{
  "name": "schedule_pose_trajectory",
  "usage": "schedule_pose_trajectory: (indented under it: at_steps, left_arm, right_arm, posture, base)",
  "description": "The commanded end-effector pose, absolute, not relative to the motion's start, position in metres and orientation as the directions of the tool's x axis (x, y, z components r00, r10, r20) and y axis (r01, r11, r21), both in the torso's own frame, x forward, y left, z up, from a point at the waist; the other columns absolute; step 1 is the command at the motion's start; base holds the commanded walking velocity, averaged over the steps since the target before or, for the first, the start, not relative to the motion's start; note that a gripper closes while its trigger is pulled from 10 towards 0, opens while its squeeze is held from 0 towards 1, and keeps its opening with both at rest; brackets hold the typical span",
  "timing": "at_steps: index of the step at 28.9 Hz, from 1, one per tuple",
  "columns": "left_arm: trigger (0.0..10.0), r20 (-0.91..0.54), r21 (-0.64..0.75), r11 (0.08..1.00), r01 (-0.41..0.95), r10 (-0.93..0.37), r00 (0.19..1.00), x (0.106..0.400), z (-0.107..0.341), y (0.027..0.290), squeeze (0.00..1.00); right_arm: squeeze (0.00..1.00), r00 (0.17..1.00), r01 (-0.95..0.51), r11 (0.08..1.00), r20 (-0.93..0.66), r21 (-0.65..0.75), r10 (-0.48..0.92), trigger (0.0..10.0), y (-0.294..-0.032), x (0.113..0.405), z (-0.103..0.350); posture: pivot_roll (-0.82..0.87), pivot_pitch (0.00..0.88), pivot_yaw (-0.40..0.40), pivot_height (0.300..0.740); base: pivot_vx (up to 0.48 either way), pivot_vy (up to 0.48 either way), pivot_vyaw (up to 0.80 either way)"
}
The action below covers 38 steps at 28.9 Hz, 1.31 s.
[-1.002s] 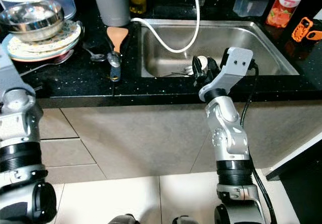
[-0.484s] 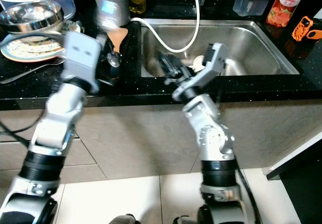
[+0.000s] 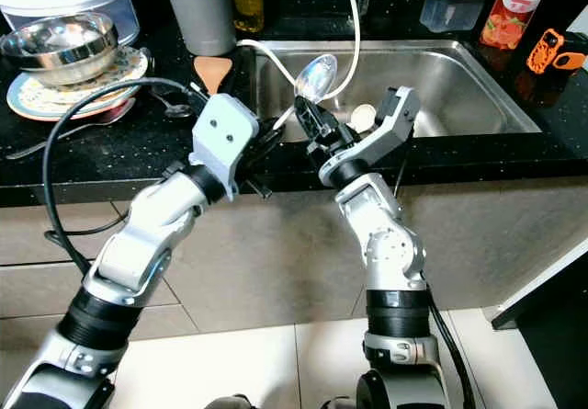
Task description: Kitchen organization
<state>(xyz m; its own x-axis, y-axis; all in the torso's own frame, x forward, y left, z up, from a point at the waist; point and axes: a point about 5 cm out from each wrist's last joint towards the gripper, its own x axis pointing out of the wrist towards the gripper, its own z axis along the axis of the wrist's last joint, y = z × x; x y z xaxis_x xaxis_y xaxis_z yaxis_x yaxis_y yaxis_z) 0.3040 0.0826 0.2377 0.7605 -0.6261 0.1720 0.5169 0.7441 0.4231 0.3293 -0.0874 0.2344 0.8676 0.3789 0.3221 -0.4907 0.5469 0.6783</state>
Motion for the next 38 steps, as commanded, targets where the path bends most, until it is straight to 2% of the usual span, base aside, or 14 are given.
schedule_pose_trajectory:
  at_steps: [1, 3, 5, 16, 19, 22, 23, 26, 27, 29, 30, 34, 38]
  left_arm:
    - [10.0, 0.173, 0.404, 0.740, 0.537, -0.639, 0.750, 0.302, 0.236, 0.079, 0.00]
    - [10.0, 0.173, 0.401, 0.741, 0.538, -0.638, 0.750, 0.301, 0.237, 0.079, 0.00]
    - [10.0, 0.169, 0.396, 0.741, 0.542, -0.639, 0.751, 0.301, 0.236, 0.080, 0.00]
    - [10.0, 0.119, 0.369, 0.730, 0.576, -0.651, 0.749, 0.301, 0.228, 0.081, 0.00]
    - [10.0, 0.097, 0.362, 0.750, 0.554, -0.621, 0.777, 0.306, 0.225, 0.084, 0.00]
    - [10.0, 0.069, 0.370, 0.814, 0.447, -0.504, 0.861, 0.319, 0.220, 0.096, 0.00]
    - [10.0, 0.079, 0.347, 0.838, 0.422, -0.474, 0.877, 0.321, 0.221, 0.099, 1.00]
    - [10.0, 0.097, 0.320, 0.860, 0.398, -0.448, 0.889, 0.323, 0.224, 0.103, 1.00]
    - [10.0, 0.121, 0.295, 0.879, 0.376, -0.424, 0.897, 0.324, 0.228, 0.105, 1.00]
    - [10.0, 0.144, 0.255, 0.892, 0.372, -0.416, 0.898, 0.323, 0.232, 0.107, 1.00]
    - [10.0, 0.175, 0.206, 0.904, 0.373, -0.409, 0.895, 0.321, 0.238, 0.109, 0.00]
    - [10.0, 0.297, -0.023, 0.927, 0.373, -0.350, 0.888, 0.313, 0.256, 0.128, 0.00]
    - [10.0, 0.318, -0.097, 0.928, 0.361, -0.315, 0.894, 0.311, 0.261, 0.139, 0.00]
  right_arm:
    - [0.00, 0.845, -0.521, 0.476, 0.352, 0.708, 0.402, 10.0, -0.071, 0.330, 0.245]
    - [0.00, 0.845, -0.521, 0.476, 0.352, 0.708, 0.402, 9.8, -0.071, 0.330, 0.245]
    - [0.00, 0.844, -0.521, 0.488, 0.340, 0.700, 0.414, 0.0, -0.071, 0.330, 0.244]
    - [0.00, 0.823, -0.546, 0.429, 0.364, 0.719, 0.437, 0.0, -0.069, 0.327, 0.244]
    - [0.00, 0.815, -0.556, 0.415, 0.374, 0.720, 0.442, 0.0, -0.069, 0.326, 0.246]
    - [0.00, 0.815, -0.556, 0.416, 0.375, 0.719, 0.441, 0.0, -0.069, 0.327, 0.246]
    - [0.00, 0.818, -0.553, 0.419, 0.371, 0.720, 0.440, 0.0, -0.069, 0.327, 0.246]
    - [0.00, 0.820, -0.548, 0.423, 0.365, 0.722, 0.440, 0.0, -0.069, 0.328, 0.246]
    - [0.00, 0.826, -0.540, 0.431, 0.357, 0.723, 0.436, 10.0, -0.070, 0.330, 0.245]
    - [0.00, 0.832, -0.531, 0.439, 0.349, 0.725, 0.431, 10.0, -0.070, 0.331, 0.244]
    - [0.00, 0.838, -0.523, 0.445, 0.343, 0.727, 0.424, 10.0, -0.071, 0.332, 0.244]
    - [0.00, 0.875, -0.470, 0.474, 0.325, 0.744, 0.358, 10.0, -0.079, 0.347, 0.243]
    - [0.00, 0.904, -0.423, 0.526, 0.304, 0.738, 0.301, 10.0, -0.083, 0.363, 0.245]
  posture:
    - [0.16, 0.000, -0.022, 0.740]
    - [0.16, 0.000, -0.022, 0.740]
    - [0.16, 0.000, -0.024, 0.740]
    - [0.16, 0.000, -0.024, 0.740]
    - [0.16, 0.000, -0.024, 0.740]
    - [0.16, 0.000, -0.025, 0.740]
    - [0.17, 0.000, -0.026, 0.740]
    - [0.17, 0.000, -0.026, 0.740]
    - [0.17, 0.000, -0.026, 0.740]
    - [0.17, 0.000, -0.029, 0.740]
    - [0.17, 0.000, -0.031, 0.740]
    - [0.19, 0.000, -0.035, 0.740]
    - [0.20, 0.002, -0.041, 0.740]
  base:
    - [0.000, 0.000, 0.00]
    - [0.000, 0.000, 0.00]
    - [0.000, 0.000, 0.00]
    - [0.000, 0.000, 0.00]
    - [0.000, 0.000, 0.00]
    - [0.000, 0.000, 0.00]
    - [0.000, 0.000, 0.00]
    - [0.000, 0.000, 0.00]
    - [0.000, 0.000, 0.00]
    - [0.000, 0.000, 0.00]
    - [0.000, 0.000, 0.00]
    - [0.000, 0.000, 0.00]
    - [0.000, 0.000, 0.00]
